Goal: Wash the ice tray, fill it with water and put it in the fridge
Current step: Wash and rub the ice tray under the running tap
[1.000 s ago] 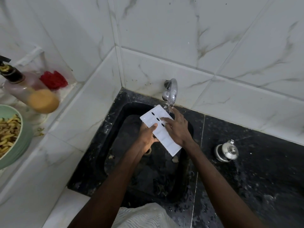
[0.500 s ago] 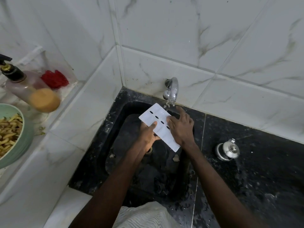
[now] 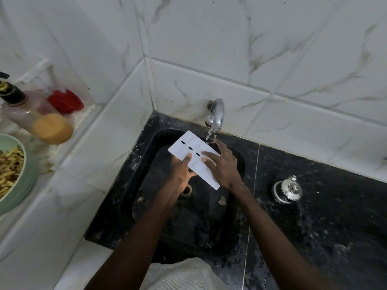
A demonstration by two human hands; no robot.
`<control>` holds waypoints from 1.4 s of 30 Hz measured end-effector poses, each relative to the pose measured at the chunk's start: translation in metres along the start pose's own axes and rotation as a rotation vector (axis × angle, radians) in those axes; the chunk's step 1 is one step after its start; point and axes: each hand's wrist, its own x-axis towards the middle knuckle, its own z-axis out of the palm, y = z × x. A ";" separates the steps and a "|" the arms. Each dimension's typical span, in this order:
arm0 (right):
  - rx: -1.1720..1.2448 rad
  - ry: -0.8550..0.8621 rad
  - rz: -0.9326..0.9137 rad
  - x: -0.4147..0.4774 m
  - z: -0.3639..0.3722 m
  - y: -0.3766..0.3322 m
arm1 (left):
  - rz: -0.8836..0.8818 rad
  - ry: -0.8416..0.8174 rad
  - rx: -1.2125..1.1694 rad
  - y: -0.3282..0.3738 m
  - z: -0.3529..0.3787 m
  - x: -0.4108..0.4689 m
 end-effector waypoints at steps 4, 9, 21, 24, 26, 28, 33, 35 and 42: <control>0.049 0.141 0.114 -0.004 0.003 0.012 | 0.001 0.041 -0.057 0.000 0.004 -0.001; -0.004 -0.026 0.086 0.001 -0.001 0.003 | -0.013 -0.025 -0.121 0.000 0.008 0.000; -0.005 0.038 0.060 0.003 -0.011 0.002 | 0.024 -0.088 -0.160 0.010 0.007 0.006; -0.035 0.043 0.139 0.009 -0.011 0.001 | 0.002 -0.098 -0.177 0.007 0.014 0.000; 0.006 -0.010 0.130 0.014 -0.008 -0.007 | 0.000 -0.095 -0.201 0.006 0.016 0.001; 0.040 -0.009 0.079 0.014 -0.009 -0.008 | 0.013 -0.079 -0.207 0.008 0.011 0.005; -0.029 0.037 0.132 0.017 -0.012 -0.004 | -0.012 -0.068 -0.206 0.008 0.013 0.004; 0.007 -0.018 0.119 0.019 -0.009 -0.011 | -0.004 -0.068 -0.220 0.007 0.013 0.005; 0.141 0.186 0.199 0.014 -0.009 -0.001 | 0.015 0.020 -0.232 0.014 -0.004 0.013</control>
